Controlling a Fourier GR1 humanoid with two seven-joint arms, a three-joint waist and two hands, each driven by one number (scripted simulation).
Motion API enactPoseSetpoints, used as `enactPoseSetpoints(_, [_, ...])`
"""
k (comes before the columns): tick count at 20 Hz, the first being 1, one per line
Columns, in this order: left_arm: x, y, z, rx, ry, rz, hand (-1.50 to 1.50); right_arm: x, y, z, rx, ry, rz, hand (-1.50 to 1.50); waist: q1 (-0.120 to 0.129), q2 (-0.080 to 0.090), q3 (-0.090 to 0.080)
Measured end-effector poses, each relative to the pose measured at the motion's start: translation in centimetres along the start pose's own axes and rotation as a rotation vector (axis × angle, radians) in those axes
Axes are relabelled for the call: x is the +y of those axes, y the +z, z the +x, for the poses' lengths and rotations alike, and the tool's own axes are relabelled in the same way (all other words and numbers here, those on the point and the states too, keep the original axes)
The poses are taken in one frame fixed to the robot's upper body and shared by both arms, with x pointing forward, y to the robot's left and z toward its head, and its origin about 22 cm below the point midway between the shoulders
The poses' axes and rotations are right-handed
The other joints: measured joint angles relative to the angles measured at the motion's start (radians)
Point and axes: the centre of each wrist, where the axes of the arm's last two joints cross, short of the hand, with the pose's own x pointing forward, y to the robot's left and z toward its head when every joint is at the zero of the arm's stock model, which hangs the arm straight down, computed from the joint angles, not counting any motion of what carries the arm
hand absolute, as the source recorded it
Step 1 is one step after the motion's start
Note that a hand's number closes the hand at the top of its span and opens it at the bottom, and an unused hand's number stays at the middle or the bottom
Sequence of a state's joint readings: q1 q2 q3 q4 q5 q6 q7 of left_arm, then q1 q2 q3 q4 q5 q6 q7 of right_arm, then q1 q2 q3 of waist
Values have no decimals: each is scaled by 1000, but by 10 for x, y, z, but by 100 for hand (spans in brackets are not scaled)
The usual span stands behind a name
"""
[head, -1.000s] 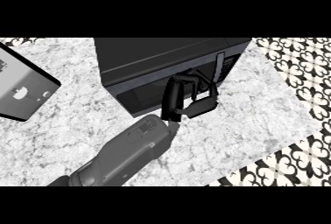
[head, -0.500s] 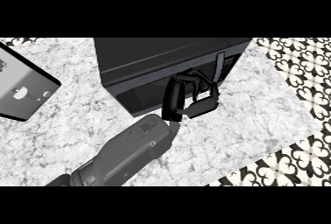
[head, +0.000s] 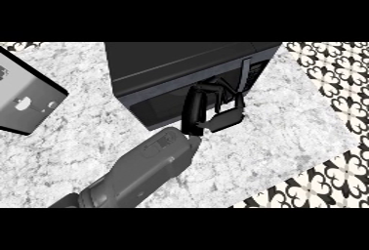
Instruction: Pick up the milk, place it into the microwave and close the microwave
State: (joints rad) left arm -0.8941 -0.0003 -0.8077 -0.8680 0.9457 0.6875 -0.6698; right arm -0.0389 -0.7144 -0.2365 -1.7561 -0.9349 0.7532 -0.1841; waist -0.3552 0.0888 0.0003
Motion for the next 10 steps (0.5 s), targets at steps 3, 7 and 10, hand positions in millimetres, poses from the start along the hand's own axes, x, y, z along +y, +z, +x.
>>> enactPoseSetpoints(3, [0,0,0,-5,4,3,150,-1,-1,2,0,-8,9,-150,-1,0,0])
enactPoseSetpoints(7, [0,0,-1,-10,5,5,150,-2,-2,5,-1,-14,17,-150,-5,0,0])
enactPoseSetpoints(10, [0,-1,-1,-10,9,4,150,-4,-4,9,0,-10,28,-150,-5,0,0])
